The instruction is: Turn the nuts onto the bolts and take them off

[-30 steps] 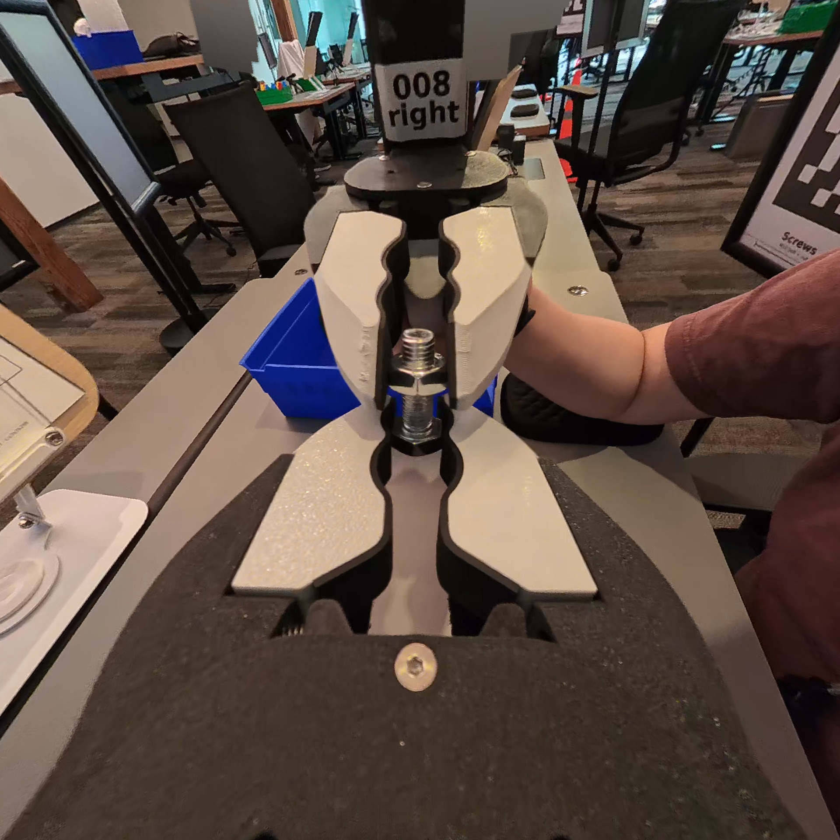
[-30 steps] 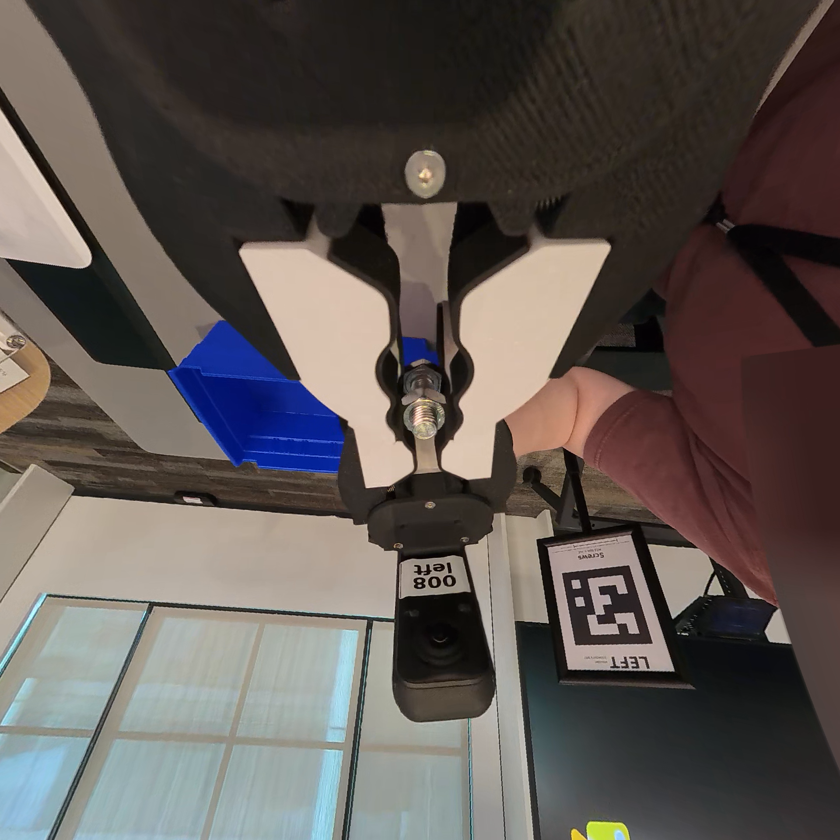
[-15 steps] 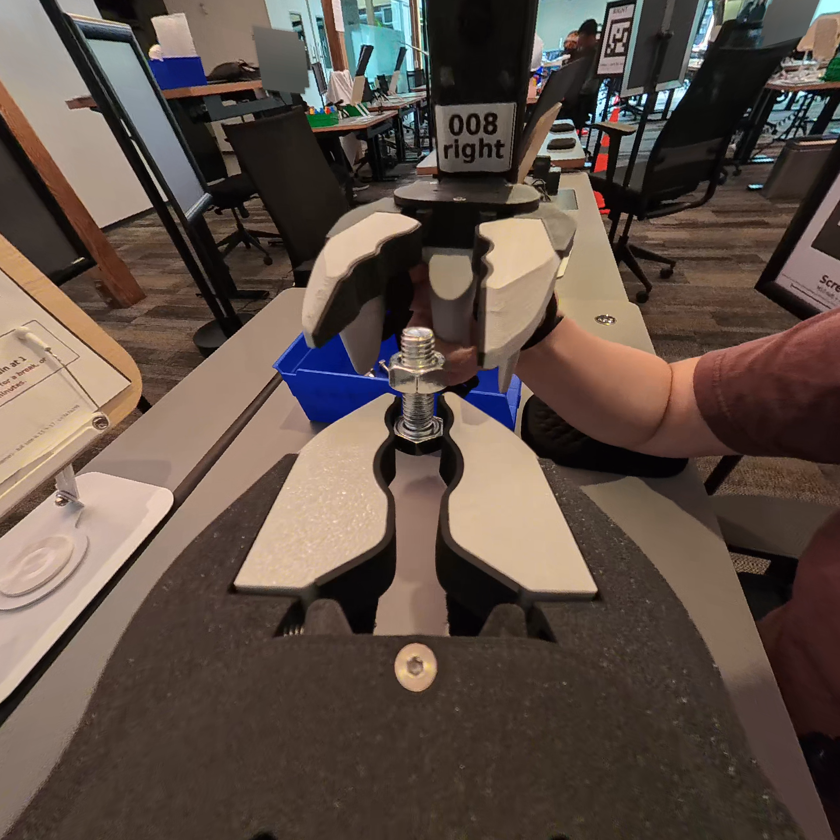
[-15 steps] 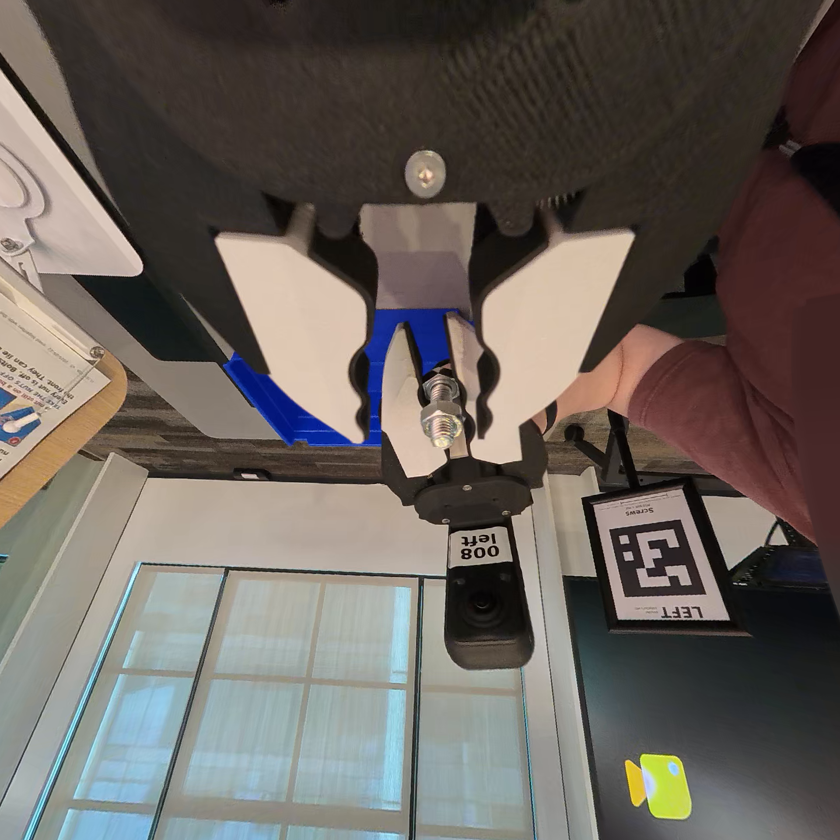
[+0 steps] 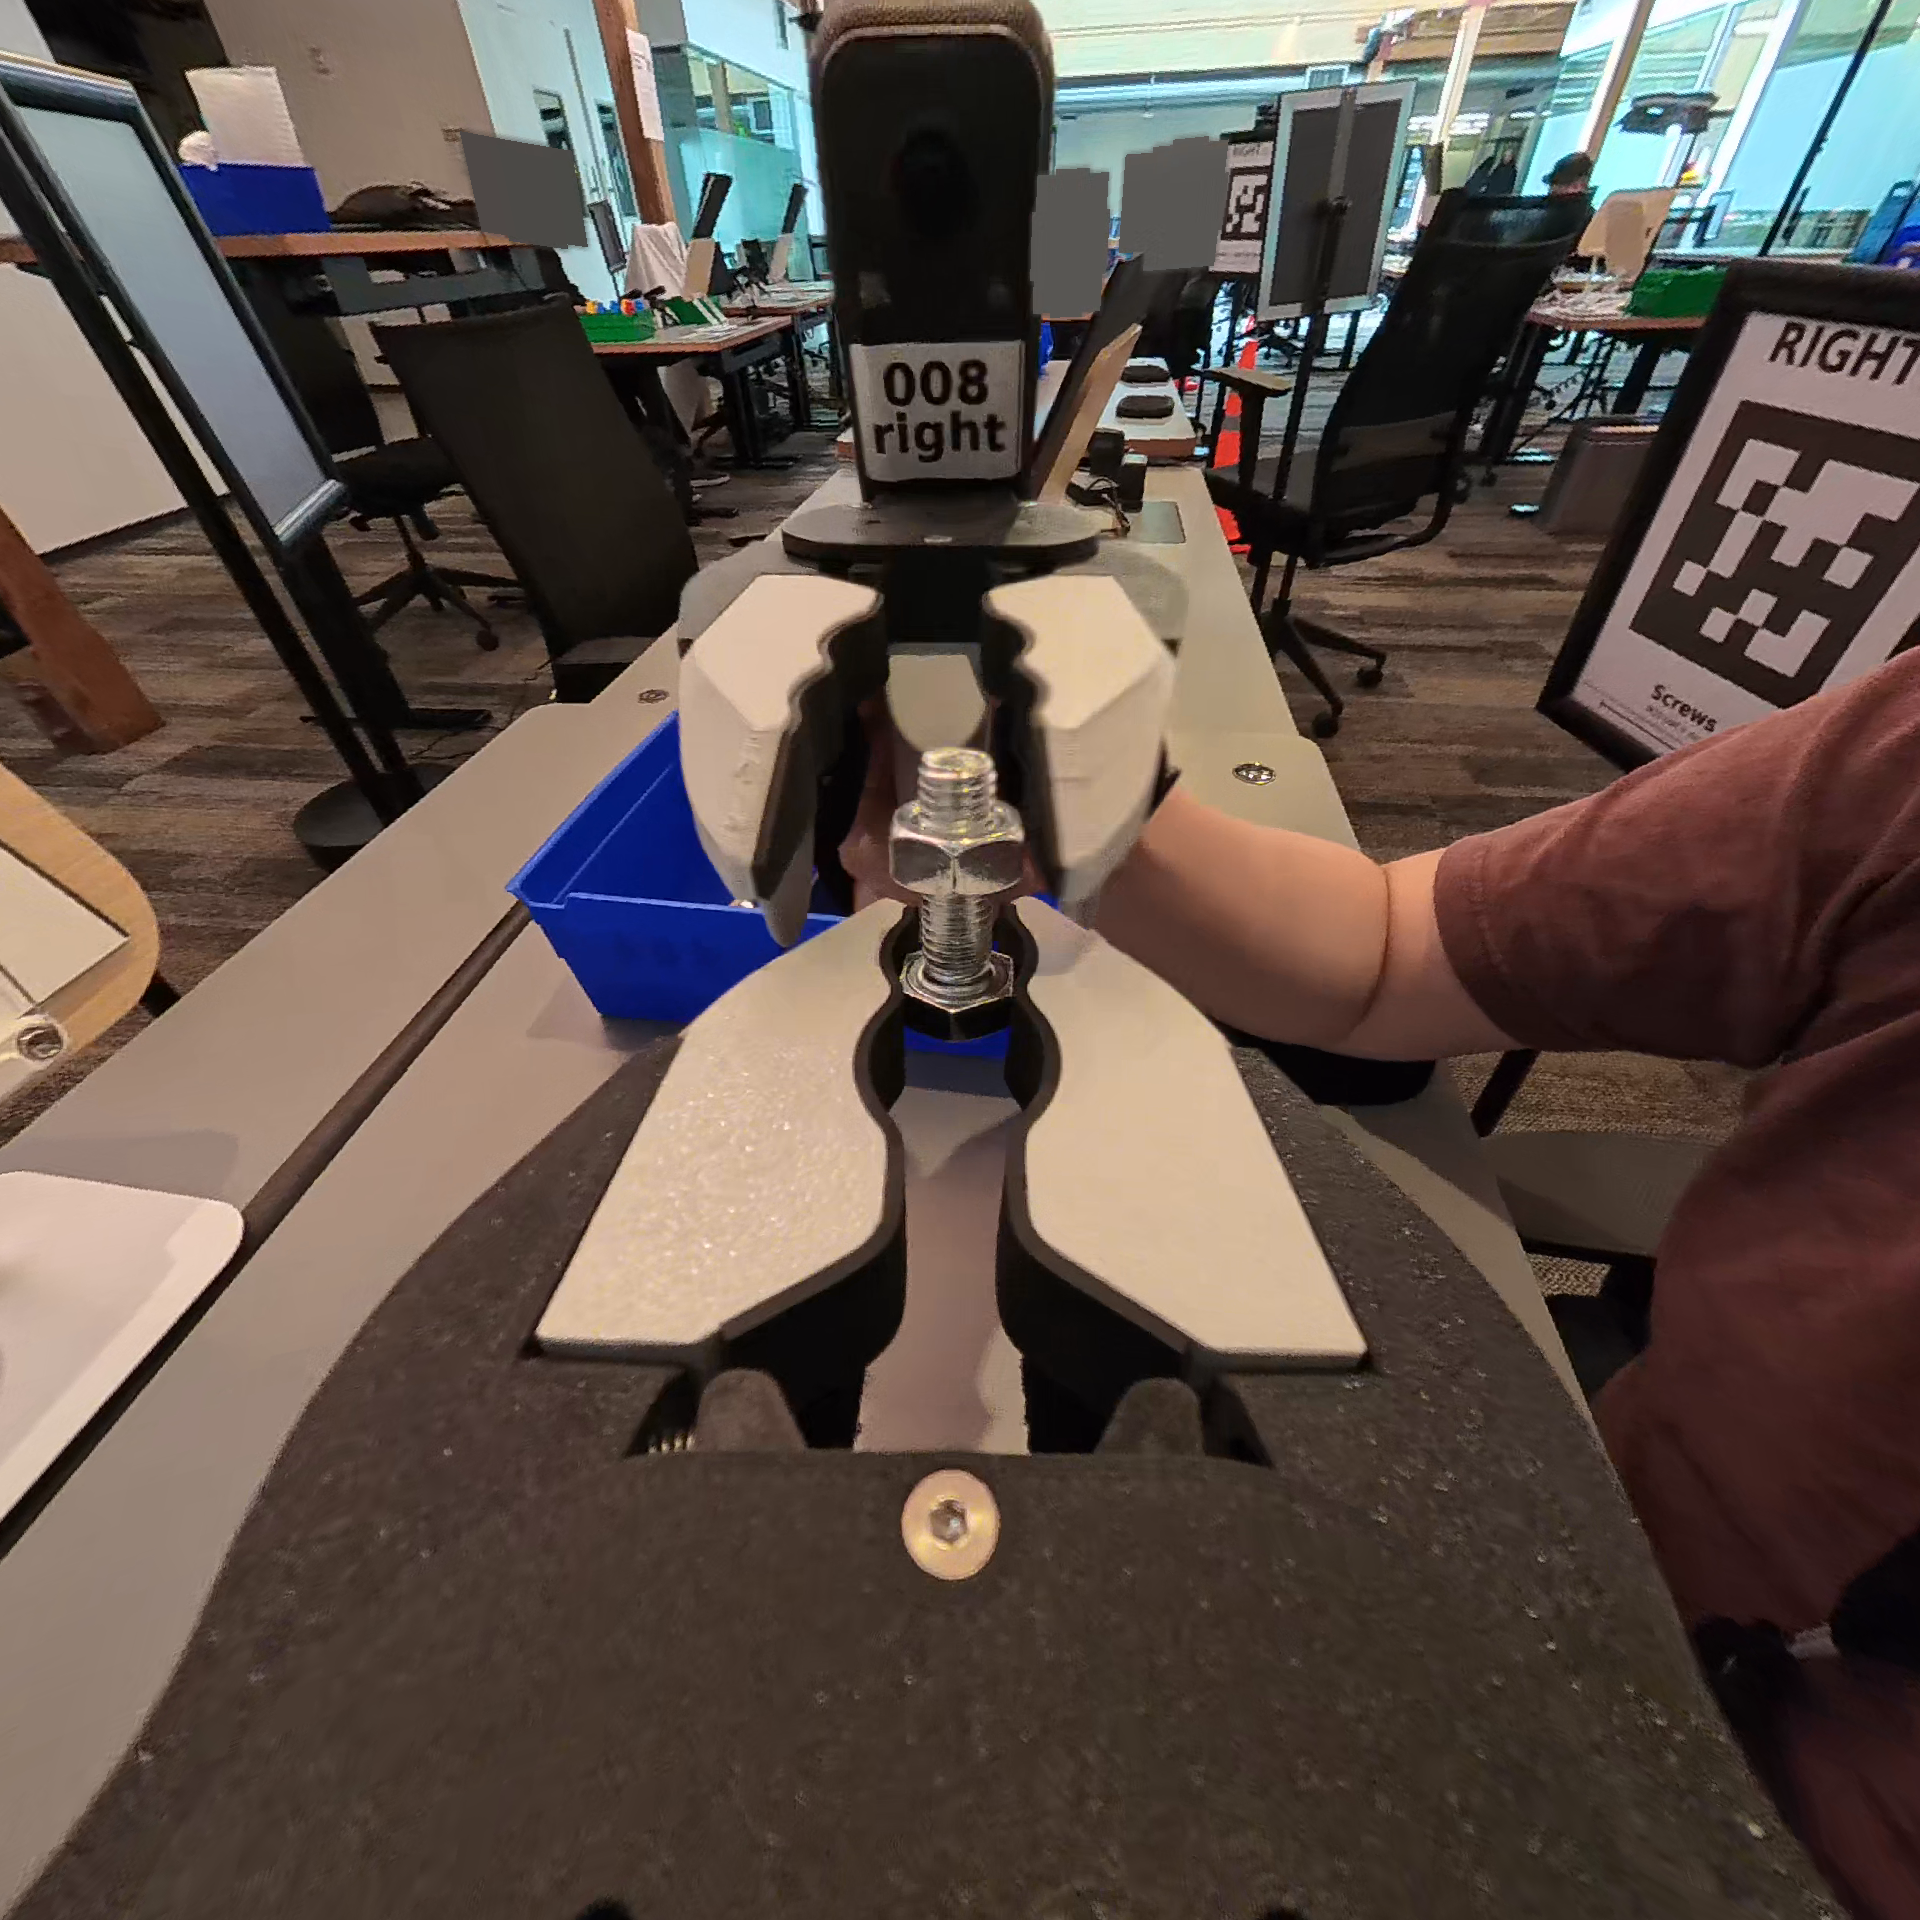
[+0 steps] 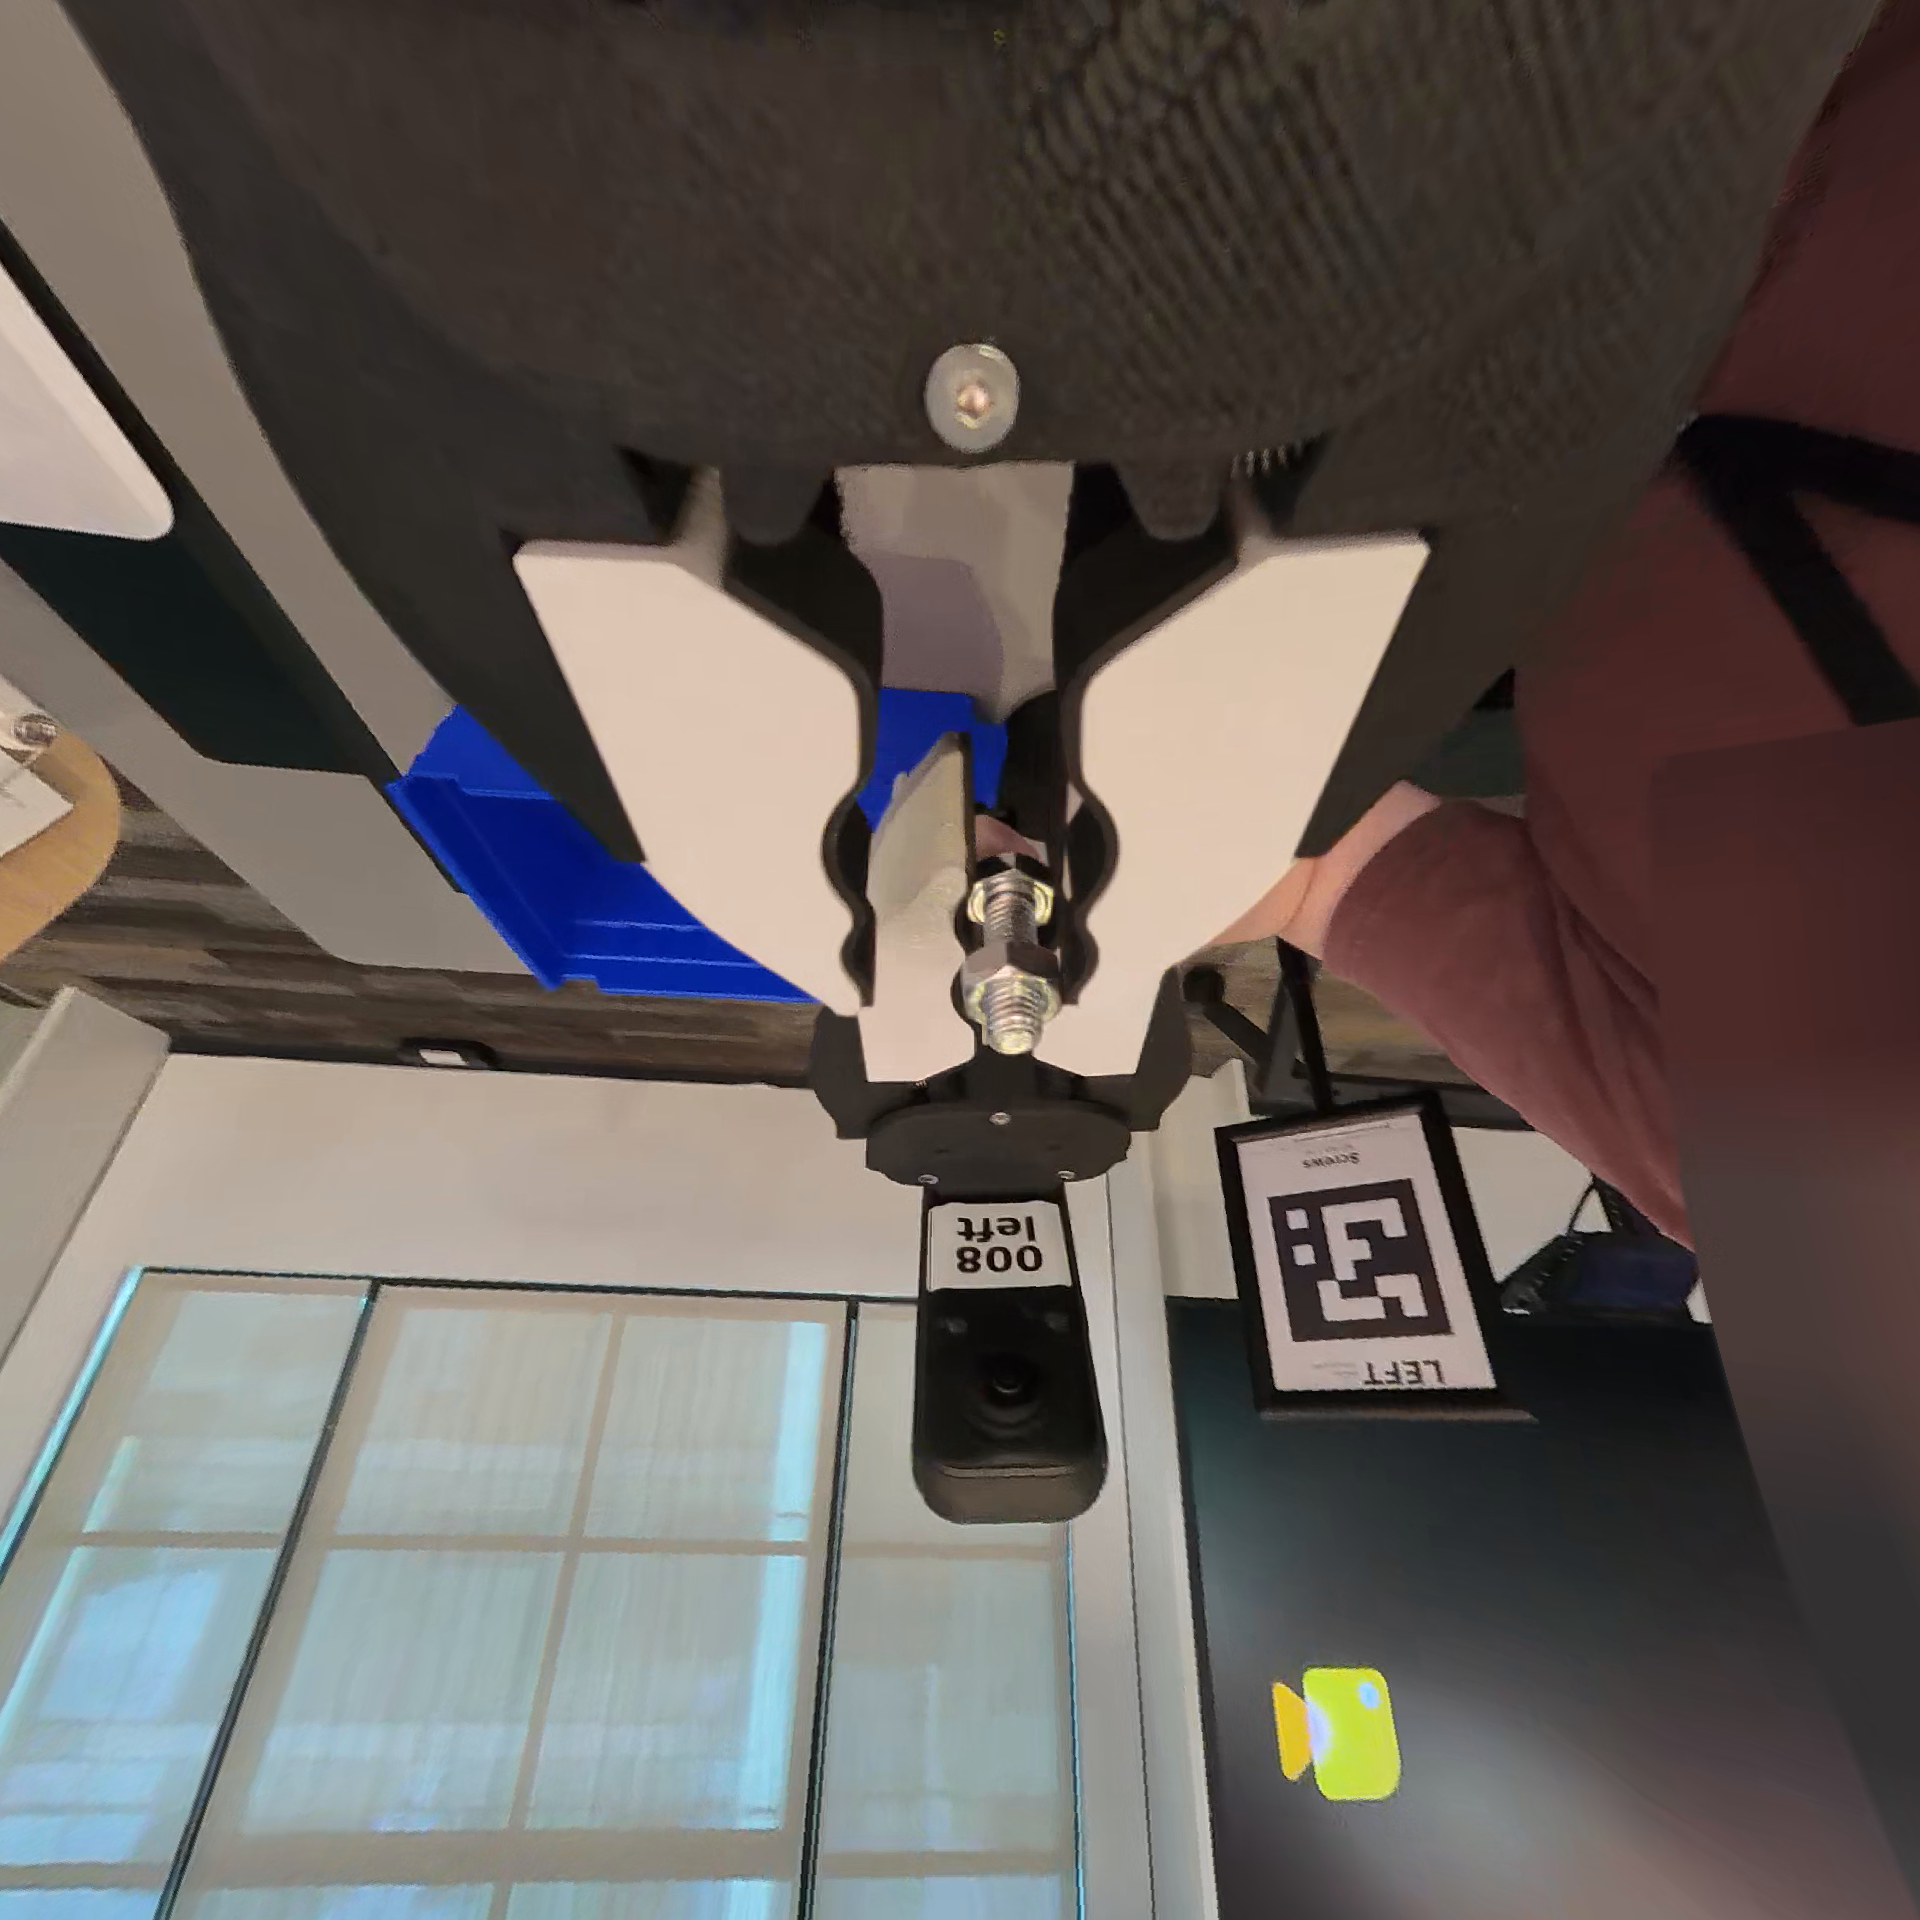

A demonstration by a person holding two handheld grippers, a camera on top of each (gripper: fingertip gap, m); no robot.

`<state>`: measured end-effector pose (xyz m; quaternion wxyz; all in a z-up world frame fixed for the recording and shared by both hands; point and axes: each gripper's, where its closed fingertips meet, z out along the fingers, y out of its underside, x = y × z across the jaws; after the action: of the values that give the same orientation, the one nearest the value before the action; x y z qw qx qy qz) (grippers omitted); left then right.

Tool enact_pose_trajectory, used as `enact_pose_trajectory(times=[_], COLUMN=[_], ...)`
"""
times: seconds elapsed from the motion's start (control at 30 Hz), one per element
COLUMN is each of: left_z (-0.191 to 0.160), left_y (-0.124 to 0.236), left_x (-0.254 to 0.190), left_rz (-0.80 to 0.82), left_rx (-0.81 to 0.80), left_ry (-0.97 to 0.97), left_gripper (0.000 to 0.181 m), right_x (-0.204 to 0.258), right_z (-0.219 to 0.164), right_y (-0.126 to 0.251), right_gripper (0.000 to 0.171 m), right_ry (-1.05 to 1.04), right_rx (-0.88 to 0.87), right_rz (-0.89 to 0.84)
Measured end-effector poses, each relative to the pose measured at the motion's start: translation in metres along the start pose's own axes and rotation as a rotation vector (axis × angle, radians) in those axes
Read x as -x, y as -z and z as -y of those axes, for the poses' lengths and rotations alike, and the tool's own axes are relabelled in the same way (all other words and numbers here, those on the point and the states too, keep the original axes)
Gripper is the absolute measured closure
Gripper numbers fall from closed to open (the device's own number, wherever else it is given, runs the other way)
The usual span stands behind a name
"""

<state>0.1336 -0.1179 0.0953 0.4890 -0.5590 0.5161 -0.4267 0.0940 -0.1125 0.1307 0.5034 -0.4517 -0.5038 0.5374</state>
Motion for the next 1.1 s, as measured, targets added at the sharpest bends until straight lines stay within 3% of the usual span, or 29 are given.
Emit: enact_pose_trajectory(times=[0.17,0.27,0.43,0.53,0.7,0.83,0.87,0.93,1.1], left_z=[0.006,0.004,0.003,0.008,0.005,0.003,0.005,0.009,0.005], left_y=[0.005,0.005,0.001,0.004,0.002,-0.001,0.000,0.003,0.003], left_x=[-0.004,-0.002,-0.008,-0.013,-0.008,-0.013,-0.012,-0.016,-0.008], left_rz=[-0.043,-0.023,-0.050,-0.090,-0.054,-0.075,-0.069,-0.105,-0.055], left_rx=[-0.035,-0.017,-0.012,-0.039,-0.018,-0.010,-0.018,-0.039,-0.016], left_ry=[0.033,0.023,0.016,0.039,0.027,0.024,0.028,0.043,0.028], left_gripper=[0.167,0.167,0.167,0.167,0.167,0.167,0.167,0.167,0.167], right_x=[-0.017,0.004,0.000,-0.019,0.013,-0.001,-0.009,-0.024,0.011], right_z=[0.005,0.007,0.004,0.008,0.010,0.007,0.007,0.008,0.016], right_y=[0.020,0.009,0.006,0.022,0.004,0.008,0.015,0.026,0.009], right_gripper=[0.142,0.134,0.129,0.140,0.129,0.126,0.136,0.138,0.127], right_ry=[-0.101,-0.056,-0.025,-0.114,-0.038,-0.054,-0.099,-0.135,-0.063], right_rx=[-0.051,-0.035,-0.026,-0.067,-0.031,-0.039,-0.051,-0.073,-0.061], right_rz=[-0.007,0.068,0.028,-0.007,0.077,0.034,0.023,-0.023,0.075])
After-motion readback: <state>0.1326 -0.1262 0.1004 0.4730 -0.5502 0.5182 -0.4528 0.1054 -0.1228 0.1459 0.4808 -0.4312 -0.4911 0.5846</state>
